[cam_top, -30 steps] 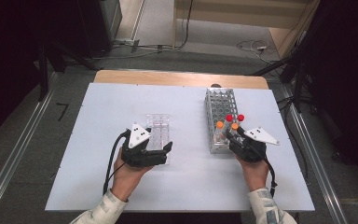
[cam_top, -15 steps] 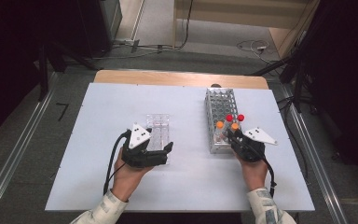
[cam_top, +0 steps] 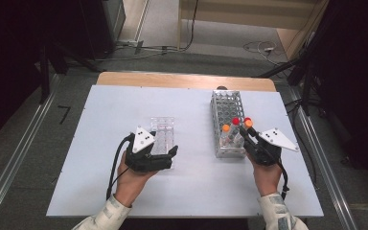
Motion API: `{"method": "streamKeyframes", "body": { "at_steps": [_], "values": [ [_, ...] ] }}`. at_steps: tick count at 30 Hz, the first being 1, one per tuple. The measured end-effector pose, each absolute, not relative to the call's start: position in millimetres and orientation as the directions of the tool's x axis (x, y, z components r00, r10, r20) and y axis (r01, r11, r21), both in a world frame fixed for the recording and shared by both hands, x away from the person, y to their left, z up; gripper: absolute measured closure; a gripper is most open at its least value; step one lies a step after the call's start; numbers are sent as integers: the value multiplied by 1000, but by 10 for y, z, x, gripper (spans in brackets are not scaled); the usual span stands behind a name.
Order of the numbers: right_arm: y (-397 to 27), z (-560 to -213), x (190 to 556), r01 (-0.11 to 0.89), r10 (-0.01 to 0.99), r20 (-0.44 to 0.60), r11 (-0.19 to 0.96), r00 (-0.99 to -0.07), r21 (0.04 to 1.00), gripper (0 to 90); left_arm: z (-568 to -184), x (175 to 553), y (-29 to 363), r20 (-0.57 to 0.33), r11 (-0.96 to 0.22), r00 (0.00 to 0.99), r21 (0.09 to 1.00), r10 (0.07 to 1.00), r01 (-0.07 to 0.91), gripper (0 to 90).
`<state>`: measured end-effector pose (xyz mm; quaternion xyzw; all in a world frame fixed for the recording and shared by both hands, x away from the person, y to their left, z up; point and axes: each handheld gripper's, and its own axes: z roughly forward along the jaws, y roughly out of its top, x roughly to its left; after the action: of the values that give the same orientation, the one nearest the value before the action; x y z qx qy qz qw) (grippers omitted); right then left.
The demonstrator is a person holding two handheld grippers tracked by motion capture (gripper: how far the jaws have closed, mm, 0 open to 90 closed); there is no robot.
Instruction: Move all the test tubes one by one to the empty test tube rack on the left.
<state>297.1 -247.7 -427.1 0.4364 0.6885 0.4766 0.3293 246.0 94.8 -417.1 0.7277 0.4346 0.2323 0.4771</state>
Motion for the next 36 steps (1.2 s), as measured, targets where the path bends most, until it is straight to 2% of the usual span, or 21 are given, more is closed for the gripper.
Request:
{"method": "streamKeyframes", "body": {
  "at_steps": [7, 19, 36],
  "values": [
    [-2496, -4118, 2884, 249, 911, -41, 155, -411, 956, 713, -4167, 2457, 950, -76, -165, 512, 897, 856, 409, 166],
    [-2446, -4086, 2780, 256, 894, -30, 160, -446, 953, 713, -4164, 2456, 955, -77, -163, 512, 898, 856, 408, 166],
    [-2096, -4101, 2579, 259, 815, -37, 227, -578, 939, 713, -4150, 2448, 967, -80, -157, 509, 900, 857, 406, 169]
  ]
}}
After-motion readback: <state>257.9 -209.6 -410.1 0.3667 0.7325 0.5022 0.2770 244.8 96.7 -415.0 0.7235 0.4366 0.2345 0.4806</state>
